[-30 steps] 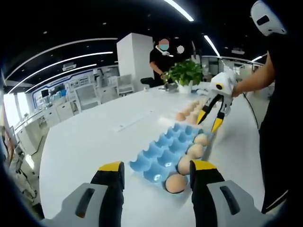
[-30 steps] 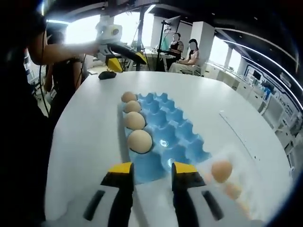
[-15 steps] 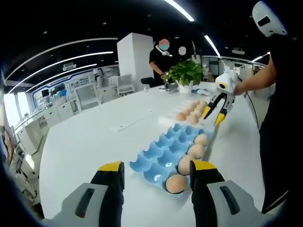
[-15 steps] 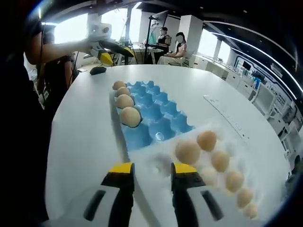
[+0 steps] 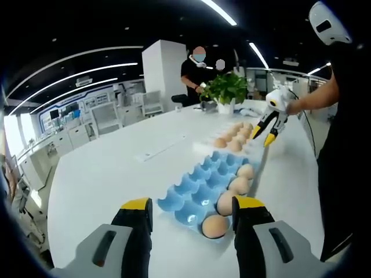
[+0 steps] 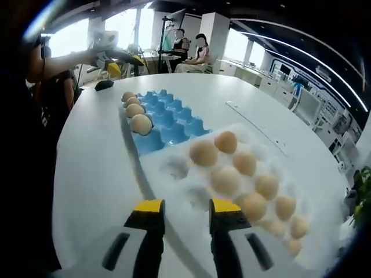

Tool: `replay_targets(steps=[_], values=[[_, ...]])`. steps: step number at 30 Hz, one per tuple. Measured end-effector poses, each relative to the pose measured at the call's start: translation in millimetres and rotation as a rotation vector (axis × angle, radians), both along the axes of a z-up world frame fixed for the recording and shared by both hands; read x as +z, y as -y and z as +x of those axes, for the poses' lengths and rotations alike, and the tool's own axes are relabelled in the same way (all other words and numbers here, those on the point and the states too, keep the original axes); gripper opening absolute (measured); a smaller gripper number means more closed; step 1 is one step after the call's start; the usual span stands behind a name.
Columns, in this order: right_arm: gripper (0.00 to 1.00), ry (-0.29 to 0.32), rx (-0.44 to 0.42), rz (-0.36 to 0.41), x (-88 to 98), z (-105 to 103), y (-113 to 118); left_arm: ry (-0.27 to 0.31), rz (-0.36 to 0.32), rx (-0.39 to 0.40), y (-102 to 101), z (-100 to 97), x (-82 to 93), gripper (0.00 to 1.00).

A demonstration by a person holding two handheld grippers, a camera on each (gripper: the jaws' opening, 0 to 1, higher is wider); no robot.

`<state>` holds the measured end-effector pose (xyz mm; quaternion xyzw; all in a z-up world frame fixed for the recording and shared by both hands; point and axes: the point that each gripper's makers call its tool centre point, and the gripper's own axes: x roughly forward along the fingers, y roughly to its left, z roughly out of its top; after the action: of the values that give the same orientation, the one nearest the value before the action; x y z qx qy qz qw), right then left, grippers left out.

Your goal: Place the egg into an empty slot of the egg tray after lifting it from the table, then release the egg inside the slot.

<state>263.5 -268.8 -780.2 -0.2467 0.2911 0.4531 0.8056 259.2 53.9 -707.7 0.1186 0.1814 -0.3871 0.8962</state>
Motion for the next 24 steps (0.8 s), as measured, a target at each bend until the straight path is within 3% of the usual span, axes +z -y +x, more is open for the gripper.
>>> replay_targets(steps=[10, 24], values=[[0.3, 0.004, -0.06, -0.006, -1.7, 4.3, 19.8, -0.001, 0.0, -0.004, 1.7, 0.2, 0.9, 0.55], [0.29, 0.023, -0.198, -0.037, -0.6, 10.7, 74.2, -0.002, -0.003, -0.002, 2.3, 0.5, 0.8, 0.55]])
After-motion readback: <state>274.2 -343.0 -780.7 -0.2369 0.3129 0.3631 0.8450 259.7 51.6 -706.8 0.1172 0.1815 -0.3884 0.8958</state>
